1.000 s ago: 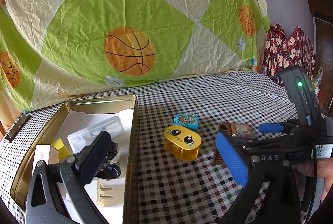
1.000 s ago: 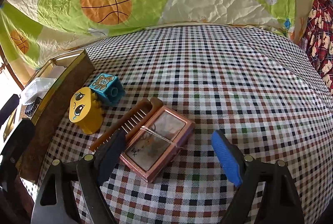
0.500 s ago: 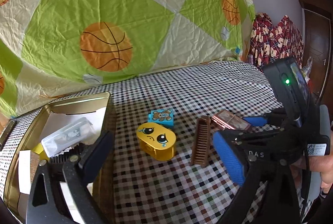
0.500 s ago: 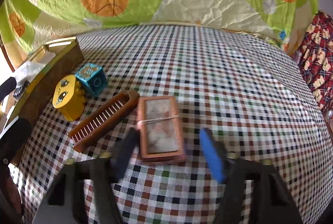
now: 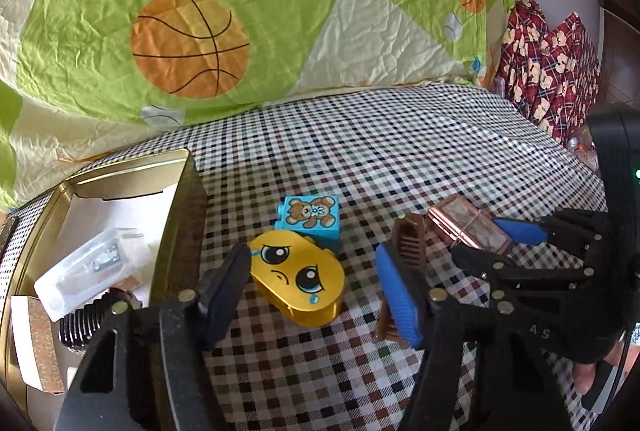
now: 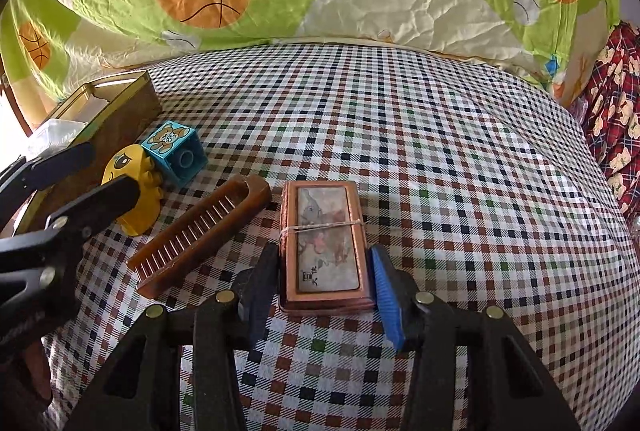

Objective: Organize rigid objects
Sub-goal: 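Grasp the copper photo box with right tool while left tool grasps the yellow block, then lift the photo box with right tool while left tool closes on the yellow face block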

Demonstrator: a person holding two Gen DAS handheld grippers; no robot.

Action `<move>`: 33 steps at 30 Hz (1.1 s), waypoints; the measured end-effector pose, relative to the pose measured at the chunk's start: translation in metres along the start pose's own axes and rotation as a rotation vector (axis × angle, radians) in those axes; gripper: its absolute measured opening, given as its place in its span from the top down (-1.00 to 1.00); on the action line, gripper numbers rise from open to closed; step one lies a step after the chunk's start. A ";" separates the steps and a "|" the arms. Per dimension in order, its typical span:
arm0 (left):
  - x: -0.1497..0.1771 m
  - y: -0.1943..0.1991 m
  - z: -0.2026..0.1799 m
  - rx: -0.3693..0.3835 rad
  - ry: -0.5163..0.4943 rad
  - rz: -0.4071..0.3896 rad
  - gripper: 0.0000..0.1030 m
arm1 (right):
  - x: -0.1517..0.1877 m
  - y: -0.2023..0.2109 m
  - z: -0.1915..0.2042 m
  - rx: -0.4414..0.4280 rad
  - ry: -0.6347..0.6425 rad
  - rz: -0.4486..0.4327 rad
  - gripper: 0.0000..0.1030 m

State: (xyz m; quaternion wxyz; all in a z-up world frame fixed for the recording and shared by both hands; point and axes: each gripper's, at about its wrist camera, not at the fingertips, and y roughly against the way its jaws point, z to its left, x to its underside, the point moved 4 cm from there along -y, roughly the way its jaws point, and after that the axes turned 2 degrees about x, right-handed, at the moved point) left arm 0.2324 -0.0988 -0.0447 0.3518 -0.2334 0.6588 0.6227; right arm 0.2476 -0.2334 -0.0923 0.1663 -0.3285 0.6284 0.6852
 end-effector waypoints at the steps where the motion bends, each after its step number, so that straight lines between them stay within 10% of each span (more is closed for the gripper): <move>1: 0.001 -0.003 0.000 -0.006 0.002 0.005 -0.26 | 0.000 0.000 -0.001 0.001 0.001 0.000 0.06; 6: 0.000 -0.009 0.003 -0.002 0.014 0.024 -0.22 | 0.000 0.001 -0.001 0.006 0.006 -0.001 0.06; 10: 0.000 -0.008 0.004 -0.011 -0.001 0.016 0.34 | 0.001 0.001 -0.001 0.004 0.004 -0.001 0.06; 22: 0.001 -0.004 -0.006 0.023 -0.036 0.017 0.30 | 0.001 0.001 0.000 0.004 0.003 -0.002 0.06; 26: 0.003 -0.002 0.002 0.064 0.013 0.023 -0.49 | 0.001 0.000 0.000 -0.002 -0.002 -0.002 0.06; 33: 0.006 -0.002 0.026 0.029 0.082 0.024 -0.74 | 0.001 0.000 0.000 -0.003 -0.004 -0.003 0.06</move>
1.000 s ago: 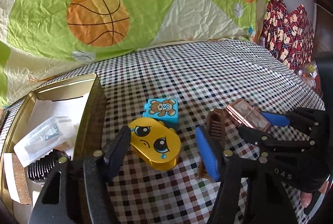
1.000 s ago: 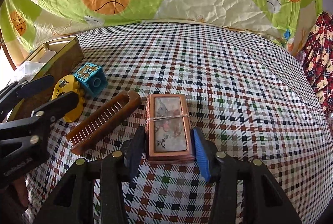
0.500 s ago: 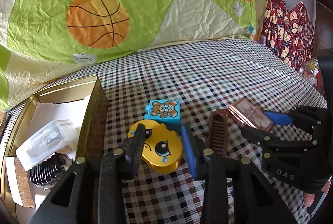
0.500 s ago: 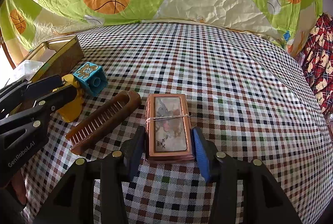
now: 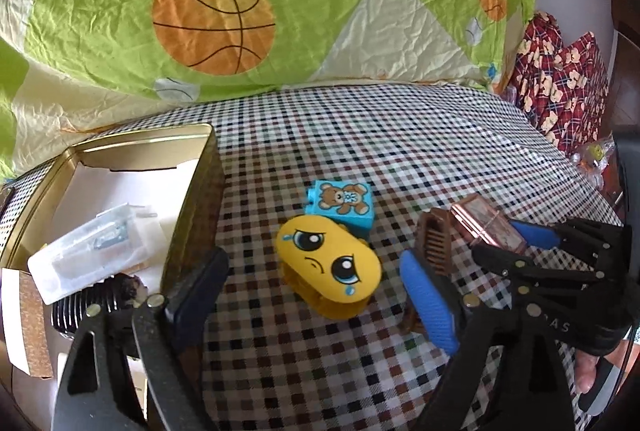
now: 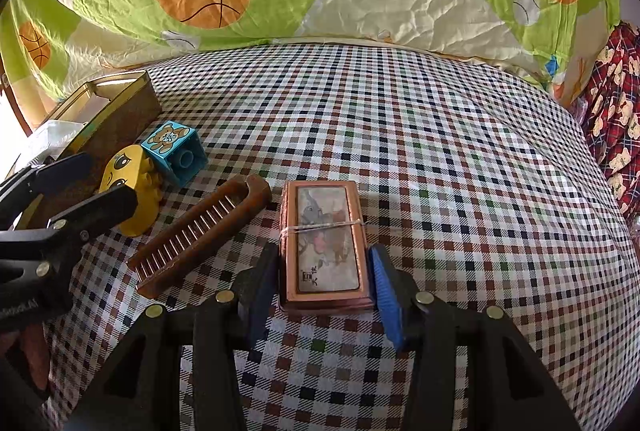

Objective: Organize rigid objects
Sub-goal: 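Lift the photo box with right tool while left tool closes on the yellow face block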

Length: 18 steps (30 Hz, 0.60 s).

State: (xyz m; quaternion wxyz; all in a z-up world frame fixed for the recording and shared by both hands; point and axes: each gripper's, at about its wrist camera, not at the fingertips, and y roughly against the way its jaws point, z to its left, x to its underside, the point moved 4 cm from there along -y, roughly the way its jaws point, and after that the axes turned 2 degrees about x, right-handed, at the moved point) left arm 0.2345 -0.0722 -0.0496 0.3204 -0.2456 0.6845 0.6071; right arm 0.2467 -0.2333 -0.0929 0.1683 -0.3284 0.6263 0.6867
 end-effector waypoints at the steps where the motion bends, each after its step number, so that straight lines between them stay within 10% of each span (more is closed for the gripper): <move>1: 0.000 0.001 0.002 0.009 0.006 -0.005 -0.74 | 0.000 0.000 0.000 0.001 0.001 0.000 0.06; 7: 0.000 0.004 -0.013 -0.028 -0.074 -0.028 -0.69 | 0.000 0.000 0.000 0.004 0.002 -0.004 0.06; 10: -0.001 -0.004 -0.025 -0.037 -0.131 0.009 -0.25 | 0.000 0.000 0.000 0.005 0.003 -0.004 0.06; 18: -0.003 -0.021 -0.013 -0.036 -0.059 0.086 -0.14 | 0.000 0.000 0.000 0.005 0.003 -0.003 0.06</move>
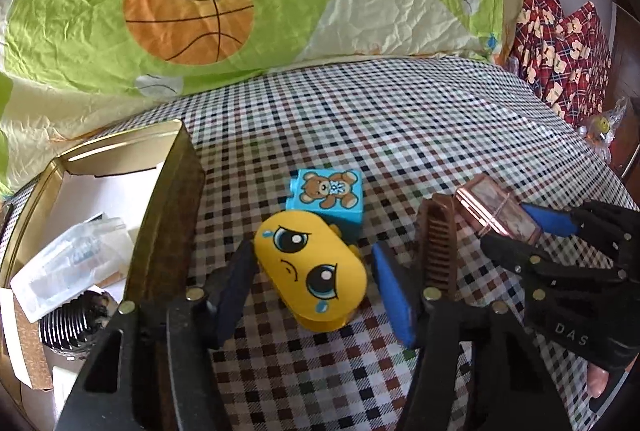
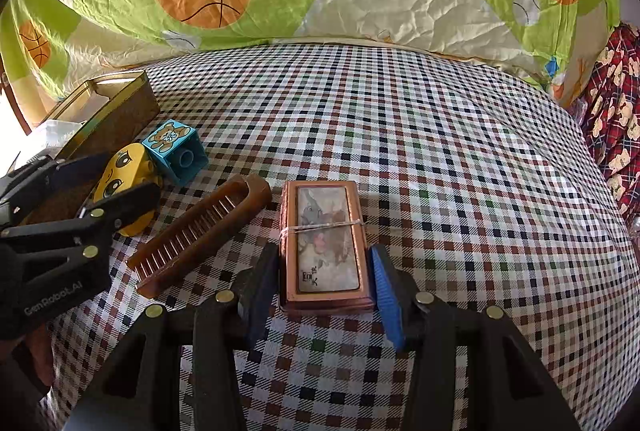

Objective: Organize rigid objects
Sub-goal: 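Lift the photo box with right tool while left tool closes on the yellow face block, then carry the yellow block over the tin with left tool while right tool carries the photo box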

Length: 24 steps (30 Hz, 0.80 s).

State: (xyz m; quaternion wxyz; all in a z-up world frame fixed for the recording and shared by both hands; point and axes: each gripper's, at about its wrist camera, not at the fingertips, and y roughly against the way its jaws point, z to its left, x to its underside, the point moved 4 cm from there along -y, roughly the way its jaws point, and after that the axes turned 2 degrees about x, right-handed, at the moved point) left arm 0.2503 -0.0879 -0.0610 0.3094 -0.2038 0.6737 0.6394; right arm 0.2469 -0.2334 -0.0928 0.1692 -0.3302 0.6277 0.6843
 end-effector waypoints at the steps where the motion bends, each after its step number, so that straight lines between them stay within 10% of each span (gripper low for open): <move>1: 0.000 0.000 0.001 0.011 0.004 0.000 -0.05 | 0.000 0.000 0.000 0.000 -0.001 0.000 0.06; 24: 0.000 0.034 -0.001 0.006 0.005 -0.168 0.03 | -0.001 0.019 0.003 -0.003 -0.003 -0.098 0.07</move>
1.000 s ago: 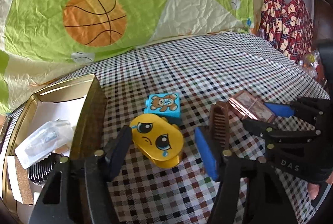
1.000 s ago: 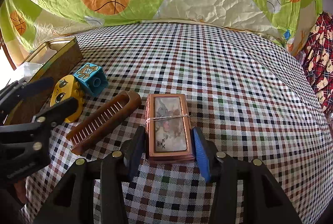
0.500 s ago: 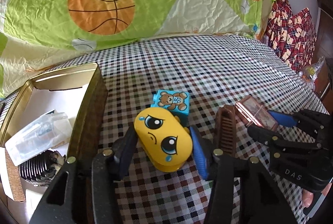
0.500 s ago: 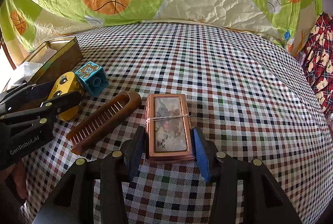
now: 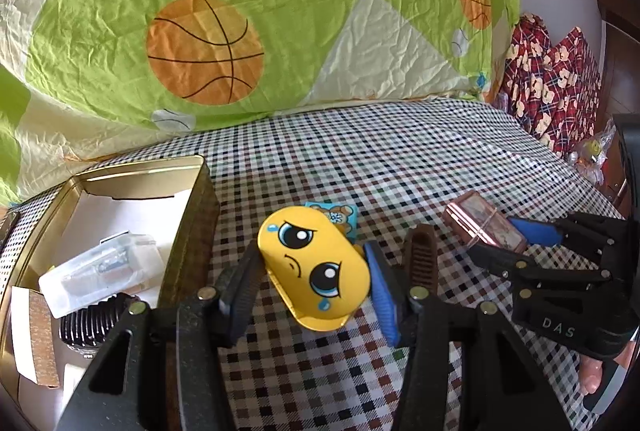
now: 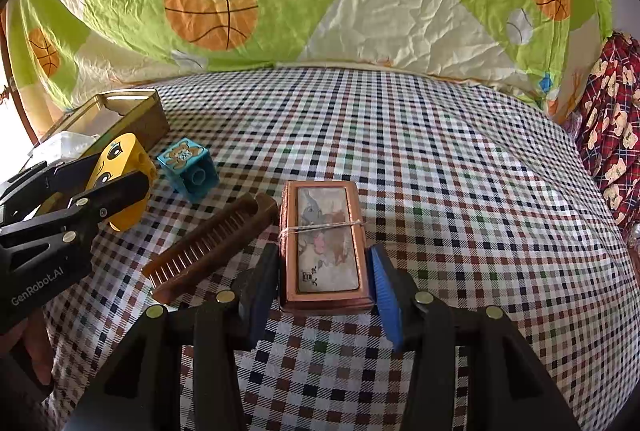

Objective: Organize rigid objects
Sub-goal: 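Carry the yellow block over the tin with left tool while right tool carries the photo box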

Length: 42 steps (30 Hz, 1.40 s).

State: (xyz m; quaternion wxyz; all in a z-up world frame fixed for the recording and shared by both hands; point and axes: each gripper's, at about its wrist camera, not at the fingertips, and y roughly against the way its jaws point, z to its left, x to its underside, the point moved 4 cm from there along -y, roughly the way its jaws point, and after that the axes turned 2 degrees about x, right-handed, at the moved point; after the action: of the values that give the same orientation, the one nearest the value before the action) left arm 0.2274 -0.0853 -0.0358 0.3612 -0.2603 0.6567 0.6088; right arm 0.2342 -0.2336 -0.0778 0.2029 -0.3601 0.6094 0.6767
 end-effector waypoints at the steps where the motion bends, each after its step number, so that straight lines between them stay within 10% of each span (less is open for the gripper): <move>1: 0.000 0.002 0.000 -0.004 -0.001 -0.008 0.03 | 0.000 0.002 0.000 -0.001 0.001 -0.008 0.07; 42: 0.002 0.060 0.006 -0.076 0.007 -0.268 0.03 | 0.002 0.041 -0.007 0.031 -0.050 -0.272 0.07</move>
State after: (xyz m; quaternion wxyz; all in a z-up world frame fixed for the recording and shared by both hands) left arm 0.1799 -0.0723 -0.0008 0.4271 -0.3614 0.5935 0.5785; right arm 0.2054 -0.2480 -0.0517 0.3136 -0.4193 0.5598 0.6423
